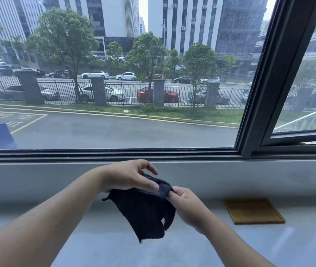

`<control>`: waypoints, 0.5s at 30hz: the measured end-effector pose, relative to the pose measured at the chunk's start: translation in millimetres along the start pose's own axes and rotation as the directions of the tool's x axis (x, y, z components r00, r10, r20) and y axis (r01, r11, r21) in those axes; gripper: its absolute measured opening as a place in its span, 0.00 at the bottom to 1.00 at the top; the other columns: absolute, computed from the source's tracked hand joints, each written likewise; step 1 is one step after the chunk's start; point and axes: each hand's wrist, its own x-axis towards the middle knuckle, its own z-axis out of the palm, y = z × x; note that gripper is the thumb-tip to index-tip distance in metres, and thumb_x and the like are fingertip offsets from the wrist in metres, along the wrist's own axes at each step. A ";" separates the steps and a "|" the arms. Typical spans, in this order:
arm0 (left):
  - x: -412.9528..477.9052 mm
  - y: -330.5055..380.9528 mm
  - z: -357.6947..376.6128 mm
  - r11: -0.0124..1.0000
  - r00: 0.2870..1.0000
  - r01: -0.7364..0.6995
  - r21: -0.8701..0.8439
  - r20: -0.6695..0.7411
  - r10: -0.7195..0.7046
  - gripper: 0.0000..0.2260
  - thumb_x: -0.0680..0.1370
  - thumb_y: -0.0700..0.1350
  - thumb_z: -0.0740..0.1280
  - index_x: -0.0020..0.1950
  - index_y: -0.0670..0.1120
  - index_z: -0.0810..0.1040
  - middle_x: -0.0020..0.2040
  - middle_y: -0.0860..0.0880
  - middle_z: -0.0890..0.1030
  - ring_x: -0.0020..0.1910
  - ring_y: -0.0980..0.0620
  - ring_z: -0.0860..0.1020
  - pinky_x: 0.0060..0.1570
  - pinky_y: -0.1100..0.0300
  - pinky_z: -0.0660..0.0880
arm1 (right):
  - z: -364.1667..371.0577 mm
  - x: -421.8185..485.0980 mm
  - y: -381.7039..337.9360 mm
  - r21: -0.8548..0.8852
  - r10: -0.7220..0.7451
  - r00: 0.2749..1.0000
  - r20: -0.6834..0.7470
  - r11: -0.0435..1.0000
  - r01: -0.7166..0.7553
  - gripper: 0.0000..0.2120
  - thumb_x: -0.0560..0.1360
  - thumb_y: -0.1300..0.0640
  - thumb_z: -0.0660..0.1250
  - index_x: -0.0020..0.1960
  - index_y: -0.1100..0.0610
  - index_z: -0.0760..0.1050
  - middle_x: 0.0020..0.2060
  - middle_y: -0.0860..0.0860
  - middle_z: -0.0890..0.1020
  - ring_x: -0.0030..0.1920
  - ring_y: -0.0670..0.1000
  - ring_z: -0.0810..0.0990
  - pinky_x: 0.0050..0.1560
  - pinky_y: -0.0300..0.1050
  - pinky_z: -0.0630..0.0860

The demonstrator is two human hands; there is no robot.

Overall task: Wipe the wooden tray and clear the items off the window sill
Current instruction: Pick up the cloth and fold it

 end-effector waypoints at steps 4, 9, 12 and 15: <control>-1.3 -17.8 6.4 0.882 0.996 0.080 0.463 0.002 -0.092 0.30 0.56 0.65 0.84 0.54 0.68 0.76 0.48 0.64 0.86 0.47 0.60 0.86 0.56 0.49 0.84 | -8.5 -3.3 -11.0 0.347 0.146 0.976 0.161 0.917 -0.194 0.27 0.83 0.38 0.59 0.68 0.56 0.80 0.65 0.66 0.81 0.64 0.60 0.82 0.65 0.60 0.76; 3.8 -44.8 19.0 0.979 0.982 0.099 0.179 -0.178 -0.066 0.34 0.62 0.71 0.79 0.63 0.60 0.75 0.50 0.61 0.86 0.51 0.63 0.84 0.55 0.59 0.79 | -9.2 -2.5 -26.6 0.626 0.166 0.958 0.233 0.728 -0.278 0.35 0.83 0.35 0.55 0.73 0.63 0.75 0.71 0.64 0.78 0.73 0.62 0.75 0.79 0.60 0.63; 2.7 -63.6 36.8 0.984 0.981 0.150 -0.096 -0.113 -0.160 0.43 0.65 0.81 0.68 0.71 0.56 0.77 0.66 0.58 0.82 0.67 0.56 0.78 0.72 0.50 0.71 | -17.4 -3.6 -33.6 0.741 0.082 0.967 0.242 0.628 -0.239 0.38 0.83 0.34 0.53 0.74 0.66 0.74 0.71 0.66 0.76 0.73 0.63 0.75 0.76 0.59 0.67; 5.7 -67.8 64.6 0.881 0.977 0.196 -0.432 0.164 -0.137 0.43 0.68 0.83 0.62 0.65 0.52 0.85 0.64 0.51 0.85 0.63 0.53 0.82 0.67 0.51 0.73 | -17.8 -3.0 -38.0 0.800 0.026 0.971 0.237 0.561 -0.210 0.37 0.84 0.37 0.53 0.74 0.68 0.72 0.72 0.68 0.75 0.74 0.65 0.73 0.77 0.60 0.67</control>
